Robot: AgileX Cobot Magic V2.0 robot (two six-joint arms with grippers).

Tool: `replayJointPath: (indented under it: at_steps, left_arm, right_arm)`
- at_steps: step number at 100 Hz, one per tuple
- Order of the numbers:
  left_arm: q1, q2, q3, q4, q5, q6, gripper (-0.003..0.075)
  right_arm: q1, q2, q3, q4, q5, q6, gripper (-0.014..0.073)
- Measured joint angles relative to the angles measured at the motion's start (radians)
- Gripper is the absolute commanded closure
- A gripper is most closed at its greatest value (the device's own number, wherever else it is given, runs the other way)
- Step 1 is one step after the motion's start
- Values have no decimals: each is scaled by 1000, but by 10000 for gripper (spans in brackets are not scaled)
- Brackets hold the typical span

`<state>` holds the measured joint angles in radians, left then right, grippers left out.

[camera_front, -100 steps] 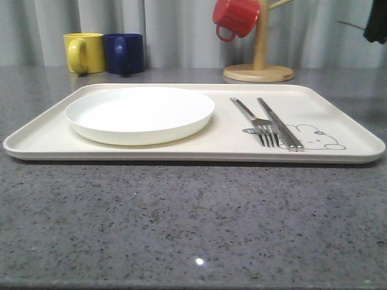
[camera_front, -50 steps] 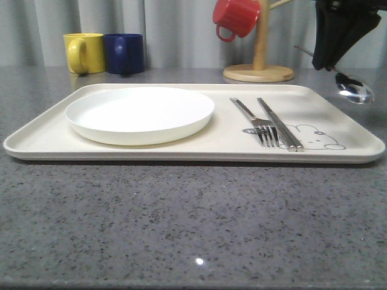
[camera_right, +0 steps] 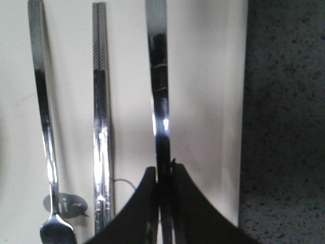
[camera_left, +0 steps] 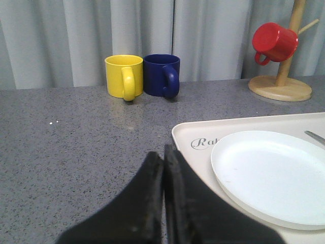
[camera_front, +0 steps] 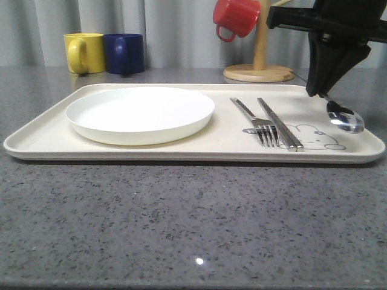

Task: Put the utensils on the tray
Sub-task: 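Grasp the spoon with the right gripper and carry it over the tray, then lower the spoon beside the knife and open the right gripper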

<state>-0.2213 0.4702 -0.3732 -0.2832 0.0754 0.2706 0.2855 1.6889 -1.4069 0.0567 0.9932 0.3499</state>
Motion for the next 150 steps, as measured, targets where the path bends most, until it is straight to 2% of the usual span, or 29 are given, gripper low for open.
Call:
replayJointPath:
  at_steps: [78, 87, 104, 116, 124, 150]
  left_arm:
    - [0, 0, 0, 0, 0, 0, 738]
    - [0, 0, 0, 0, 0, 0, 738]
    - [0, 0, 0, 0, 0, 0, 738]
    - [0, 0, 0, 0, 0, 0, 738]
    - [0, 0, 0, 0, 0, 0, 738]
    - [0, 0, 0, 0, 0, 0, 738]
  right_arm:
    - [0, 55, 37, 19, -51, 0, 645]
    - [0, 59, 37, 23, -51, 2, 601]
    - [0, 59, 37, 27, -48, 2, 425]
    - [0, 59, 37, 31, -48, 2, 337]
    - [0, 59, 37, 36, -48, 2, 314]
    - [0, 44, 16, 37, -19, 0, 313]
